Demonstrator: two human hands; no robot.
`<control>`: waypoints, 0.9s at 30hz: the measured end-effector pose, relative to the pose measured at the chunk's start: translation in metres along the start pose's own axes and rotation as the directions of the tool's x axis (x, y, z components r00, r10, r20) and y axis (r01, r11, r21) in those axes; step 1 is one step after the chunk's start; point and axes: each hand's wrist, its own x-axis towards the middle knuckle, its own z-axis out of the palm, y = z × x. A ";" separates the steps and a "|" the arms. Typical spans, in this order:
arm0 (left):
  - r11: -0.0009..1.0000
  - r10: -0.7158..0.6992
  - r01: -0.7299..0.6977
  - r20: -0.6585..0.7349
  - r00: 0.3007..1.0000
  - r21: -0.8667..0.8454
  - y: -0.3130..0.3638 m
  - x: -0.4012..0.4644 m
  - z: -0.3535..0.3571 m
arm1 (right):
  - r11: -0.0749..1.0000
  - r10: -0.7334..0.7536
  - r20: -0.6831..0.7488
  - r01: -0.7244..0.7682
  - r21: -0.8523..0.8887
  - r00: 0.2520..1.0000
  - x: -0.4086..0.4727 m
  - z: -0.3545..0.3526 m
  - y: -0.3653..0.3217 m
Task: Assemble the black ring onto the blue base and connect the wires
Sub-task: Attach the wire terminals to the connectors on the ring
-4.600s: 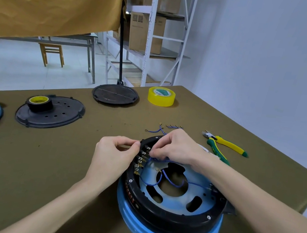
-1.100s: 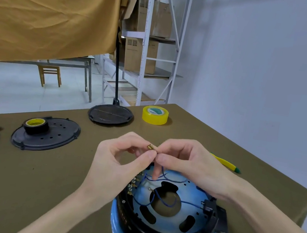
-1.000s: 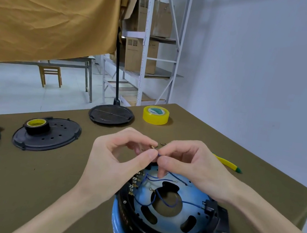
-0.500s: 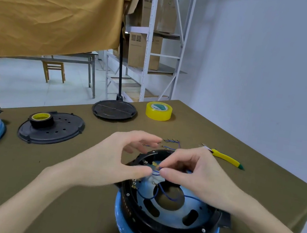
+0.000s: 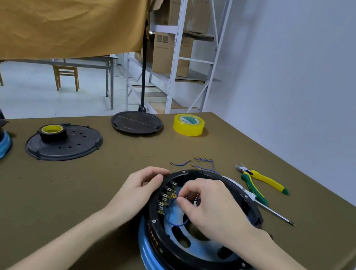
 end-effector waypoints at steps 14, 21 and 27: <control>0.989 0.035 -0.031 0.026 0.999 -0.141 -0.008 -0.008 0.007 | 0.980 0.095 0.038 -0.086 -0.180 0.995 0.001 0.014 -0.016; 0.988 0.019 -0.016 0.018 1.000 -0.151 -0.009 -0.008 0.008 | 0.985 0.117 0.077 -0.106 -0.139 0.990 0.004 0.017 -0.012; 0.989 0.019 -0.014 0.032 0.999 -0.146 -0.010 -0.008 0.007 | 0.983 0.180 0.150 -0.181 -0.003 0.972 0.009 0.016 -0.006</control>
